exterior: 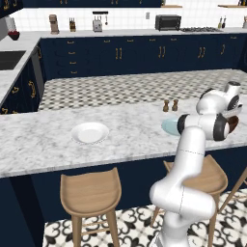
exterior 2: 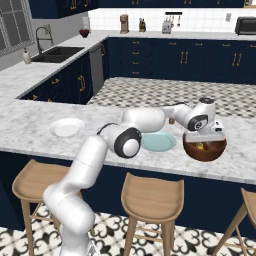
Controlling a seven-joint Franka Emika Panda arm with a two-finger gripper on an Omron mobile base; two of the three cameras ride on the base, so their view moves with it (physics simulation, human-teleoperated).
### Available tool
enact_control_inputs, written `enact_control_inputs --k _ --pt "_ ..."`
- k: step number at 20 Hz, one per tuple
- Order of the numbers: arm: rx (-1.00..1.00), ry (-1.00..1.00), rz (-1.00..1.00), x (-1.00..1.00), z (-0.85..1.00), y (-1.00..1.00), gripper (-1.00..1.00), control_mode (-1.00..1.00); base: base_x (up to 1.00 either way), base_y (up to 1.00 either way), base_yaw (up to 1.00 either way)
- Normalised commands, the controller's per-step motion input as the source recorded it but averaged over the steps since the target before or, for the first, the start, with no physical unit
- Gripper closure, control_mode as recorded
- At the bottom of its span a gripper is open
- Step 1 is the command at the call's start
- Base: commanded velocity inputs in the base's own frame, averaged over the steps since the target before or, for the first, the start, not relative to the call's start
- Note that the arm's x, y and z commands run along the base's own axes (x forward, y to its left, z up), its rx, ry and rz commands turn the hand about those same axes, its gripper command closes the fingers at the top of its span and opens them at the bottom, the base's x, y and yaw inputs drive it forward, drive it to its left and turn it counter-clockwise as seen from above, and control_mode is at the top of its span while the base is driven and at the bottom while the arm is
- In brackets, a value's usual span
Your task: Pick the chicken drumstick and cucumber from their plates and place them in the bowl. Then put the bowl in the fridge.
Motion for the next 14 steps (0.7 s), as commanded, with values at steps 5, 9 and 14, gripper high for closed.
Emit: enact_control_inputs --k 5,9,14 --pt "0.0 0.03 0.04 0.01 -0.08 0.0 -1.0 -1.0 0.0 0.0 0.0" --pt "0.0 0.01 0.05 0.05 0.0 0.0 -1.0 -1.0 0.0 0.0 0.0" --pt "0.0 0.0 0.06 0.14 0.0 -0.03 -1.0 -1.0 0.0 0.0 0.0"
